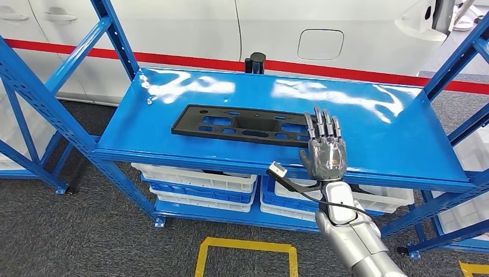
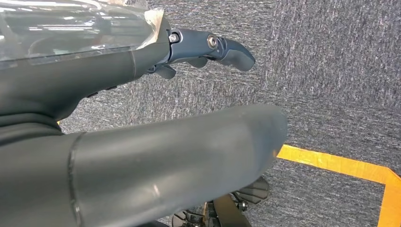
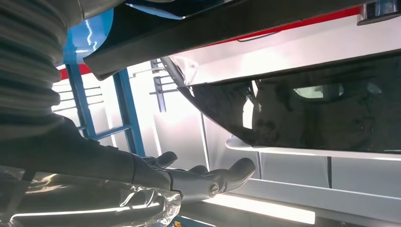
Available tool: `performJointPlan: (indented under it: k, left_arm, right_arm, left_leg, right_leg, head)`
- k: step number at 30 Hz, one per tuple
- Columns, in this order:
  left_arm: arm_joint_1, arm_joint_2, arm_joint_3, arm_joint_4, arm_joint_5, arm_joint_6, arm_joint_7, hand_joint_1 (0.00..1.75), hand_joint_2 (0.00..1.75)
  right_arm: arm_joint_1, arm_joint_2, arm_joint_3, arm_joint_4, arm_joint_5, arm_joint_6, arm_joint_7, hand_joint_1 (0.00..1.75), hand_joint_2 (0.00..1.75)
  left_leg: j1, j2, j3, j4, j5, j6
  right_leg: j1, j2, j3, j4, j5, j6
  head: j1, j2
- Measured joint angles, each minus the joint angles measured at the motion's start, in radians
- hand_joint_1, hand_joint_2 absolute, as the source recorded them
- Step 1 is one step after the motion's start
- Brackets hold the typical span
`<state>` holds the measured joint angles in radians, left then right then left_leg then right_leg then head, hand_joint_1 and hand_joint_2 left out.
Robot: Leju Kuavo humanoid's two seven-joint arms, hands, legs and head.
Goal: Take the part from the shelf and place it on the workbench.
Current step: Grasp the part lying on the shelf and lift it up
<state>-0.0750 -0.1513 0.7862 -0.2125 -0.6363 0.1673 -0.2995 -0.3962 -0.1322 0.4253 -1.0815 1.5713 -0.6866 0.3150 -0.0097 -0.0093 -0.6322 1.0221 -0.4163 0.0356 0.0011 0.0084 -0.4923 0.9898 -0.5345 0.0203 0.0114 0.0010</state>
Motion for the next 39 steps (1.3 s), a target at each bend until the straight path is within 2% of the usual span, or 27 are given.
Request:
performJointPlan:
  k: [1, 4, 5, 10, 17, 30, 32, 36, 39]
  left_arm:
    - [0.000, 0.000, 0.001, 0.000, 0.000, 0.000, 0.000, 0.00, 0.00]
    - [0.000, 0.000, 0.004, 0.000, -0.006, 0.000, 0.000, 0.00, 0.00]
    - [0.000, 0.000, 0.004, 0.000, -0.008, 0.000, 0.000, 0.00, 0.00]
    - [0.000, 0.001, 0.007, 0.000, -0.018, 0.000, 0.000, 0.00, 0.00]
    - [0.000, 0.001, 0.015, 0.000, -0.019, 0.000, -0.002, 0.00, 0.00]
    - [0.000, 0.001, 0.016, 0.000, -0.031, -0.004, -0.002, 0.00, 0.00]
    - [0.000, 0.001, 0.016, 0.000, -0.033, -0.005, -0.003, 0.00, 0.00]
    - [0.000, 0.001, 0.016, 0.000, -0.034, -0.008, -0.008, 0.00, 0.00]
    - [0.000, 0.001, 0.016, 0.000, -0.034, -0.009, -0.010, 0.00, 0.00]
  right_arm:
    - [-0.006, -0.002, 0.005, 0.005, 0.000, 0.000, 0.010, 0.14, 1.75]
    - [-0.029, -0.013, 0.031, 0.029, 0.000, 0.000, 0.061, 1.13, 1.75]
    - [-0.037, -0.019, 0.044, 0.037, 0.000, 0.000, 0.085, 1.37, 1.75]
    - [-0.068, -0.053, 0.123, 0.072, 0.000, 0.000, 0.179, 1.70, 1.75]
    - [-0.073, -0.067, 0.168, 0.117, 0.000, 0.000, 0.180, 1.75, 1.75]
    - [-0.098, -0.069, 0.193, 0.152, 0.003, 0.000, 0.196, 1.75, 1.75]
    - [-0.093, -0.068, 0.188, 0.148, -0.004, 0.000, 0.162, 1.75, 1.75]
    - [-0.049, -0.039, 0.092, 0.102, -0.051, 0.000, -0.018, 1.75, 1.75]
    - [-0.023, -0.018, 0.035, 0.077, -0.060, 0.000, -0.048, 1.75, 1.75]
  left_leg:
    - [0.000, 0.000, 0.000, 0.000, 0.000, 0.000]
    - [0.000, 0.000, 0.000, 0.000, 0.000, 0.000]
    - [0.000, 0.000, 0.000, 0.000, 0.000, 0.000]
    - [0.000, 0.000, 0.000, 0.000, 0.000, 0.000]
    - [0.000, 0.000, 0.000, 0.000, 0.000, 0.000]
    - [0.000, 0.000, 0.003, 0.000, 0.000, 0.000]
    - [0.000, 0.000, 0.003, 0.000, 0.000, 0.000]
    - [0.000, 0.000, 0.004, 0.000, 0.000, 0.000]
    - [0.000, -0.001, 0.004, 0.000, 0.000, 0.000]
  right_leg:
    - [0.000, 0.000, 0.000, 0.000, 0.000, 0.000]
    - [0.000, 0.000, 0.000, 0.000, 0.000, 0.000]
    - [0.000, 0.000, 0.000, 0.000, 0.000, 0.000]
    - [0.000, 0.000, 0.001, 0.000, 0.000, 0.000]
    - [0.000, 0.000, 0.001, 0.000, 0.000, 0.000]
    - [0.000, 0.000, 0.002, 0.000, 0.000, 0.000]
    - [0.000, 0.000, 0.003, 0.000, 0.000, 0.000]
    - [0.000, 0.000, 0.003, 0.000, 0.000, 0.000]
    - [0.000, -0.001, 0.003, 0.000, 0.000, 0.000]
  head:
    - [0.000, 0.000]
    - [0.000, 0.000]
    - [0.000, 0.000]
    - [0.000, 0.000]
    - [0.000, 0.000]
    - [0.000, 0.000]
    - [0.000, 0.000]
    - [0.000, 0.000]
    - [0.000, 0.000]
